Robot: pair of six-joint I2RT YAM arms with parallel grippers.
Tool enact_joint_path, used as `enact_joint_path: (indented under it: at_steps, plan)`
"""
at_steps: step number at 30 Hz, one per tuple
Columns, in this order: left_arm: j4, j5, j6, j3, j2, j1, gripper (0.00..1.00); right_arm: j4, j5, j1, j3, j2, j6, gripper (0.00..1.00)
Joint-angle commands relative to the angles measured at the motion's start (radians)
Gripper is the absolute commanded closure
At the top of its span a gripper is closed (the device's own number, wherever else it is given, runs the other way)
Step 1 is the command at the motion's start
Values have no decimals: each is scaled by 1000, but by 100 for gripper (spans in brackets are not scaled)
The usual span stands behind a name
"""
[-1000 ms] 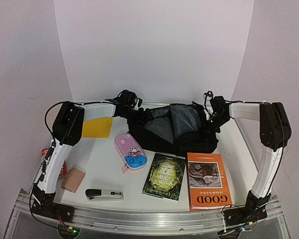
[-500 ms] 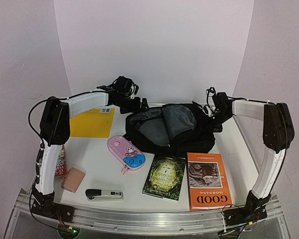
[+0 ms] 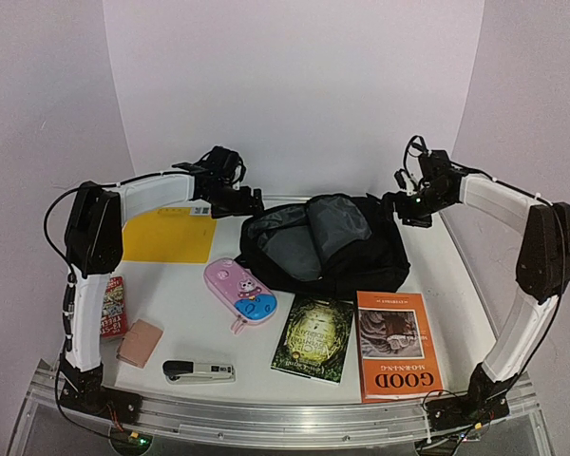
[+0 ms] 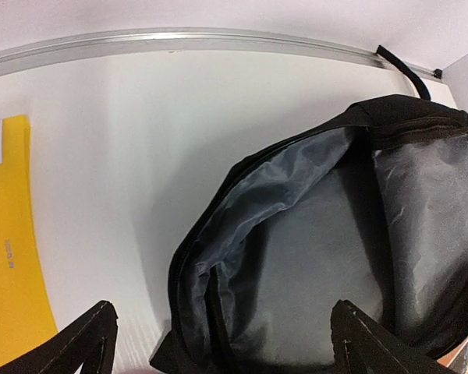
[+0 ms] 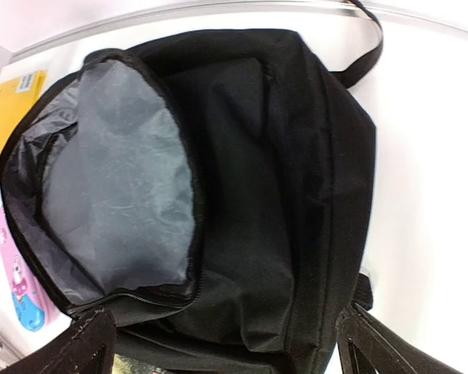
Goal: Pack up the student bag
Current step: Adjust the student bag at the center of the board.
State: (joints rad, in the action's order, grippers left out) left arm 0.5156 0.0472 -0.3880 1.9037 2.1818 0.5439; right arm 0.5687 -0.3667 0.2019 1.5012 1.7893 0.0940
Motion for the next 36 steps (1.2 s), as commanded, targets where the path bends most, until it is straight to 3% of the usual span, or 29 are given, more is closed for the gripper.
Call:
enact_joint_path:
  at_steps: [1,7,13,14,16,20,21,27,31,33,36]
  plan:
    - [26,-67,-28,-18,-9,-13,7,13,-70,20,60,-19,-4,3]
    - [61,-66,-54,6,64,-16,14,3,-34,98,128,60,-1,8]
    - [12,35,-98,-4,124,-14,25,3,114,105,179,236,4,9]
    - [1,46,-103,-7,131,-13,26,3,122,104,181,255,-4,13]
    - [-14,60,-109,-8,144,-13,29,3,130,98,180,274,-12,34]
    - [-38,70,-121,-6,167,-13,42,3,143,54,171,257,-20,93]
    - [-46,73,-124,-5,171,-14,47,3,148,42,169,246,-28,99]
    - [-34,42,-137,35,210,-19,72,3,234,-23,158,191,-102,100]
    - [-36,25,-133,19,202,-38,77,1,248,-40,87,192,-148,100]
    - [-15,8,-99,47,203,-39,70,2,212,-39,52,220,-140,100]
    - [26,-39,-49,90,198,-39,42,1,191,-38,24,260,-128,95]
